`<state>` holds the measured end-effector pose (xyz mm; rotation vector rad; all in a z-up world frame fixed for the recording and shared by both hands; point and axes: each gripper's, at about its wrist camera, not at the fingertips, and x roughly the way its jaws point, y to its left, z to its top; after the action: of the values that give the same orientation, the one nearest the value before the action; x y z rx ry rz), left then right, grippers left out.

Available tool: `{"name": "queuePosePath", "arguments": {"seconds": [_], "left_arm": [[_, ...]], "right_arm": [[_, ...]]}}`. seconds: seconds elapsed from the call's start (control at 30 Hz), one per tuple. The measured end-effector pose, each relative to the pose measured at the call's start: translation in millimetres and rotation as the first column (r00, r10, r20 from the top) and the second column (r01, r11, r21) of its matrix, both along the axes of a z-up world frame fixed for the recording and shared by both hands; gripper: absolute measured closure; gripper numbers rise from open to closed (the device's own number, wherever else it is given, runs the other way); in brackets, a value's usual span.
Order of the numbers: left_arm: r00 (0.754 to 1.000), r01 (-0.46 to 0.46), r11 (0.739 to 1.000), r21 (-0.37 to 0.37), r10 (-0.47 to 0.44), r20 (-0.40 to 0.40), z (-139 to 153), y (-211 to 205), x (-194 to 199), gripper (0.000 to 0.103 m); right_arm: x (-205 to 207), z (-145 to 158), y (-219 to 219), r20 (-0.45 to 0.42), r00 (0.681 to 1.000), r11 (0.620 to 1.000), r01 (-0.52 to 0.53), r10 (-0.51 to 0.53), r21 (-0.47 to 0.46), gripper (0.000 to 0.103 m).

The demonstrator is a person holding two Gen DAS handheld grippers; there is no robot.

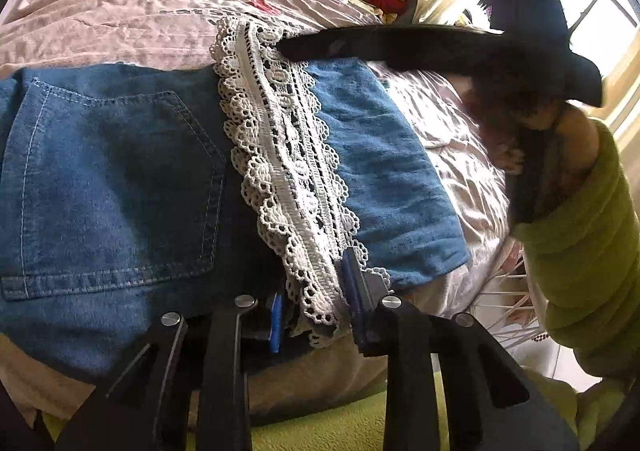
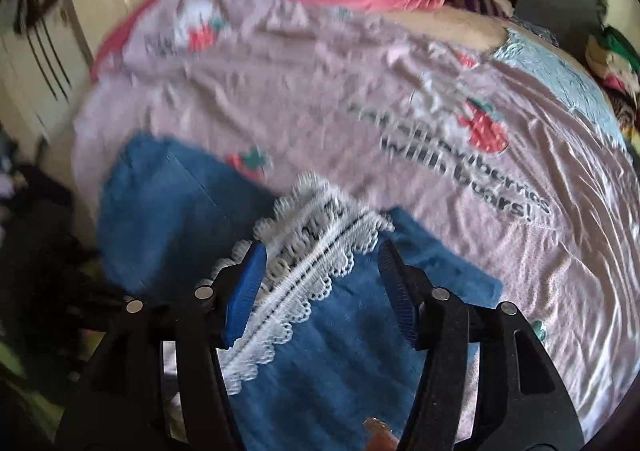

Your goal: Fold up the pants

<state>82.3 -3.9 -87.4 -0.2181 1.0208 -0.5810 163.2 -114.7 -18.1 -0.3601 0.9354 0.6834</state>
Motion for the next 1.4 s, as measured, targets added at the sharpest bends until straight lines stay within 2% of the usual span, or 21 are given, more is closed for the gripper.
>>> {"name": "queuePosePath", "arguments": {"seconds": [0.07, 0.17, 0.23, 0.3, 0.37, 0.43, 0.5, 0.57, 0.63, 0.77, 0.83, 0.87, 0.93, 1.07, 1.17, 1.4], "left_arm": [[1.000, 0.011, 1.000, 0.011, -0.011, -0.003, 1.1, -4.4, -3.5, 0.079], [0.999, 0.031, 0.998, 0.053, -0.032, 0.024, 4.9, -8.0, -5.8, 0.079], [1.000, 0.028, 0.999, 0.040, -0.029, 0.009, 2.1, -5.3, -2.7, 0.076], [1.000, 0.025, 0.999, 0.030, -0.025, -0.001, 0.0, -2.8, -1.2, 0.076], [1.000, 0.023, 0.999, 0.039, -0.024, 0.009, 3.9, -3.3, -4.2, 0.072], [1.000, 0.021, 0.999, 0.045, -0.022, 0.020, 8.6, -3.6, -5.2, 0.056], [0.999, 0.012, 0.999, 0.051, -0.014, 0.038, 14.2, -1.2, -5.7, 0.049], [0.998, 0.001, 0.998, 0.067, -0.005, 0.066, 22.6, 2.4, -6.9, 0.048], [0.996, -0.016, 0.997, 0.079, 0.009, 0.088, 28.8, 4.4, -7.1, 0.037], [0.991, -0.066, 0.993, 0.096, 0.054, 0.126, 40.6, 15.0, -5.8, 0.024], [0.987, -0.095, 0.990, 0.106, 0.080, 0.139, 44.5, 16.7, -5.0, 0.010], [0.984, -0.112, 0.987, 0.116, 0.095, 0.149, 46.6, 18.8, -5.2, 0.008], [0.979, -0.143, 0.980, 0.140, 0.119, 0.168, 52.2, 20.2, -7.8, 0.007], [0.968, -0.189, 0.968, 0.164, 0.156, 0.195, 55.8, 26.4, -8.9, 0.006], [0.960, -0.216, 0.961, 0.172, 0.177, 0.218, 57.3, 27.2, -11.9, 0.006], [0.953, -0.216, 0.963, 0.159, 0.173, 0.251, 61.6, 19.9, -22.0, 0.006]], "right_arm": [[5.0, -14.3, 7.6, -0.034, 0.999, 1.000, 0.005, -0.005, -0.019, 0.052], [6.8, -26.1, 13.4, -0.050, 0.999, 1.000, -0.005, 0.005, 0.001, 0.047], [10.7, -29.9, 9.4, -0.070, 0.998, 1.000, 0.005, -0.003, 0.029, 0.047], [11.9, -27.7, 3.2, -0.084, 0.996, 0.997, 0.018, -0.012, 0.069, 0.047], [6.1, -17.0, -5.4, -0.058, 0.998, 0.994, 0.026, -0.019, 0.107, 0.047], [0.5, -5.4, -14.2, -0.025, 0.999, 0.990, 0.040, -0.037, 0.138, 0.041], [-7.5, 7.9, -30.1, 0.004, 0.997, 0.982, 0.069, -0.071, 0.176, 0.035], [-14.6, 16.1, -43.6, 0.022, 0.995, 0.977, 0.089, -0.095, 0.193, 0.034], [-22.4, 22.5, -55.3, 0.040, 0.993, 0.974, 0.102, -0.112, 0.204, 0.032], [-39.7, 32.6, -73.6, 0.072, 0.987, 0.969, 0.127, -0.145, 0.211, 0.028], [-47.3, 35.1, -82.6, 0.083, 0.985, 0.969, 0.131, -0.151, 0.212, 0.025], [-52.2, 37.2, -87.4, 0.092, 0.983, 0.968, 0.136, -0.158, 0.210, 0.022], [-59.7, 39.3, -93.4, 0.106, 0.980, 0.969, 0.142, -0.166, 0.203, 0.018], [-76.0, 39.3, -104.0, 0.132, 0.977, 0.975, 0.146, -0.170, 0.169, 0.017], [-87.4, 32.8, -109.5, 0.122, 0.979, 0.978, 0.143, -0.162, 0.155, 0.017], [-108.8, 12.1, -114.8, 0.072, 0.987, 0.980, 0.129, -0.141, 0.151, 0.017]]}}
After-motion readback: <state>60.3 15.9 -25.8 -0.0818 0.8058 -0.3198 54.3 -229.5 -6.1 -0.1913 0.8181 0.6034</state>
